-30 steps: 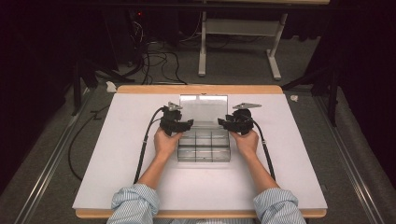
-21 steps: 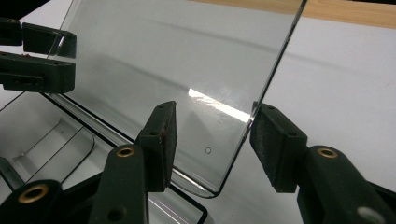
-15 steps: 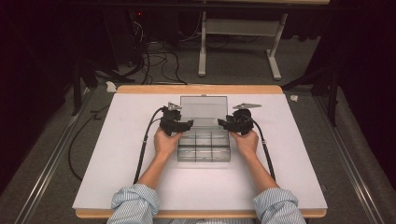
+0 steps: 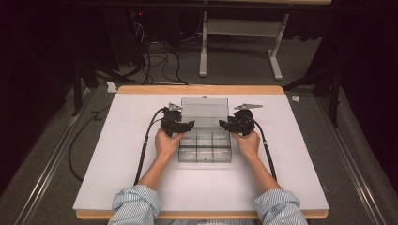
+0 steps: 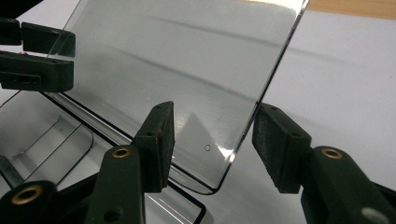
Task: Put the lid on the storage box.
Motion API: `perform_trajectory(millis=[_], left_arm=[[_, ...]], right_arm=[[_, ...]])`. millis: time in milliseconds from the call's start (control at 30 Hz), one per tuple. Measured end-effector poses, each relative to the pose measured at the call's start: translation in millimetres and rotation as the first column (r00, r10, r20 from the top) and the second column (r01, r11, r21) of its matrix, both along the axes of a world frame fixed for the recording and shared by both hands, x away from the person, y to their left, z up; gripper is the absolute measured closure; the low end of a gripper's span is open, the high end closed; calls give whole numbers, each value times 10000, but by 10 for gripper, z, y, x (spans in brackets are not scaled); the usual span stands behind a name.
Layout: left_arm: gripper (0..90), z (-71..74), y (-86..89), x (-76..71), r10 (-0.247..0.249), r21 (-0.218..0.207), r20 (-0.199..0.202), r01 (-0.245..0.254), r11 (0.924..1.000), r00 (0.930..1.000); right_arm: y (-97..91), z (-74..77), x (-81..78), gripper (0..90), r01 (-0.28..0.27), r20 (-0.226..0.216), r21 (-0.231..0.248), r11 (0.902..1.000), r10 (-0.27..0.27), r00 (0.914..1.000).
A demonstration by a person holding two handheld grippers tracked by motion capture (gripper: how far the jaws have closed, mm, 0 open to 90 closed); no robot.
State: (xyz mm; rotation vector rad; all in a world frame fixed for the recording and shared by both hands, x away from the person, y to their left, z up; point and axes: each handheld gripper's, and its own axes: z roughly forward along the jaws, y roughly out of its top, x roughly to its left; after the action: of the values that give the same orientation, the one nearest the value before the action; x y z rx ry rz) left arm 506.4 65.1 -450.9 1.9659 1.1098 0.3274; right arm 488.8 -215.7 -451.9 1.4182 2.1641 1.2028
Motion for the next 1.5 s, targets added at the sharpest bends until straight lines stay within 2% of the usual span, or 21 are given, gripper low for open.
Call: perform_trajectory(millis=[233,333,433,667,1067,1333,1500], left_arm=[[344,-21,19,22,45,-182,-269,-50,9998,9996],[336,-30,12,20,67,30,-188,-66,10000,9998],[350,-33,-4,16,50,-9,-150,-50,10000,9999],[347,-13,-3,-2,20,54,-66,-19,10000,10000],[347,162,69,-111,-129,-33,510,131,9999,9986],[348,269,94,-208,-277,25,843,276,9996,9961],[350,308,140,-264,-267,-20,992,270,9996,9947]], right_arm=[[-24,-23,11,483,56,-288,230,9997,-50,9996],[-19,-26,9,494,127,-283,81,9999,-125,9995],[-5,-38,6,501,53,-341,-90,9999,-56,9994],[-5,-14,-8,502,18,-230,-136,9999,-22,9997],[-31,58,-101,557,-47,138,-344,9994,52,9999],[-88,134,-182,566,-90,211,-123,9999,92,9997],[-101,195,-235,583,-164,375,-222,9996,173,9991]])
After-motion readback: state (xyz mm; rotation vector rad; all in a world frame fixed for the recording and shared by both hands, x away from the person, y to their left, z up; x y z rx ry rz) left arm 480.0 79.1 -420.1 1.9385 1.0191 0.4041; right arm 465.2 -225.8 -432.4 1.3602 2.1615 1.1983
